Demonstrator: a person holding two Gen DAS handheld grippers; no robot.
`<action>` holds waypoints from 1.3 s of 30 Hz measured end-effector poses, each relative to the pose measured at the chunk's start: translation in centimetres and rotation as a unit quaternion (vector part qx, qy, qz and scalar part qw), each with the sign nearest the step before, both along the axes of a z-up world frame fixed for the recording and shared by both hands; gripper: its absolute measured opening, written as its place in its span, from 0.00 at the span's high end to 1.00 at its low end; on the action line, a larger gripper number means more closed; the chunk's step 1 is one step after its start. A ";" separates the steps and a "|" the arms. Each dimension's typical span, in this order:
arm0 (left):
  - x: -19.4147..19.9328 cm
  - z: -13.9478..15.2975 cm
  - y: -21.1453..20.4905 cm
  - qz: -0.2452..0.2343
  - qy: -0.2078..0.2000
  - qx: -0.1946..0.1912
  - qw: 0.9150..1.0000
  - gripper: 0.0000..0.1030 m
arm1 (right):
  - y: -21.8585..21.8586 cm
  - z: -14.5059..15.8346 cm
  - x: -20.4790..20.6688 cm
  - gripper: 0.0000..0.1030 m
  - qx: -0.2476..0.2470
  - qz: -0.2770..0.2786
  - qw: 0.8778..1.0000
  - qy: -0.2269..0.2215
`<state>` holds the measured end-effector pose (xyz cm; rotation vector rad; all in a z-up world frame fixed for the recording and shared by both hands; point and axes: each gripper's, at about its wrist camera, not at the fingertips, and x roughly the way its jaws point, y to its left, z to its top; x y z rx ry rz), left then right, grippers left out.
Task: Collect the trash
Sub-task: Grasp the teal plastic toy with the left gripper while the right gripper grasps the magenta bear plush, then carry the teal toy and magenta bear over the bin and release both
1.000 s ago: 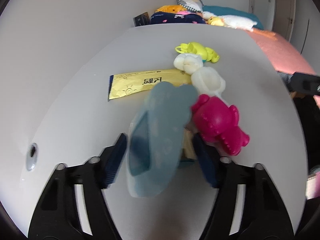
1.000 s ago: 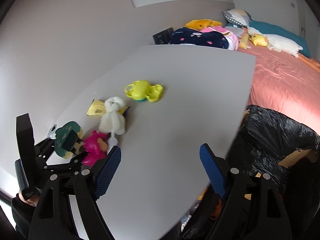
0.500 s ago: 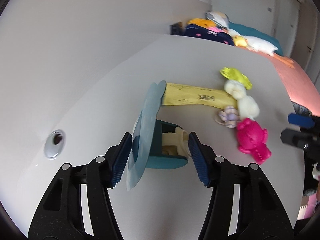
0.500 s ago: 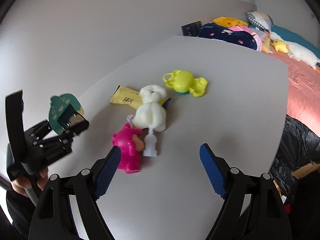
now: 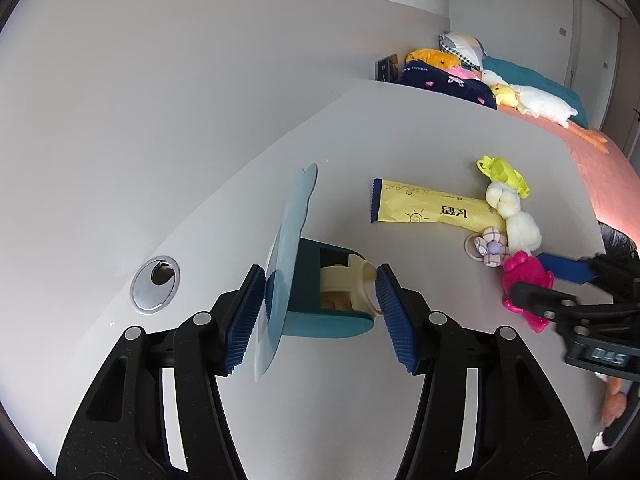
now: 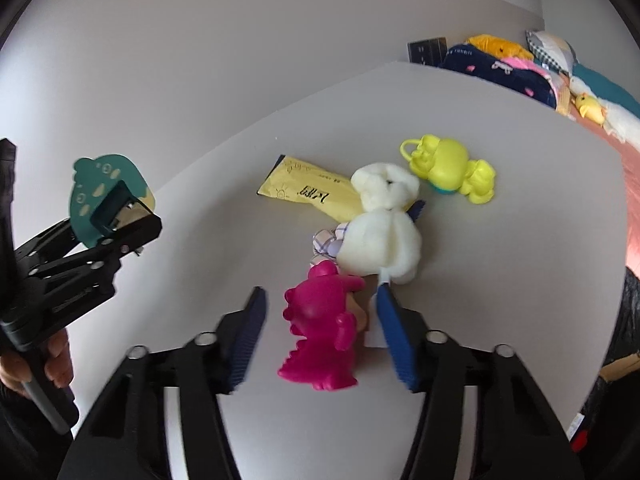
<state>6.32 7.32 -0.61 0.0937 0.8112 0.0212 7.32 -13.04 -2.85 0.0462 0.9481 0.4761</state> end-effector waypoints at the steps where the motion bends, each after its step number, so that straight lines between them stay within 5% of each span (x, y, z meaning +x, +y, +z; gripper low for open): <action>1: 0.1 0.0 0.0 -0.001 0.000 -0.001 1.000 0.46 | 0.2 -0.1 0.0 0.52 -0.004 0.002 1.000 -0.002; 19: 0.1 0.3 -0.7 -0.006 -0.003 -0.017 1.000 0.46 | -2.1 1.0 -0.6 0.59 0.027 -0.008 1.000 -0.011; 39: -0.7 1.1 -8.9 -0.064 -0.005 -0.021 0.998 0.46 | -8.9 3.7 -2.1 0.59 0.050 -0.050 0.997 -0.033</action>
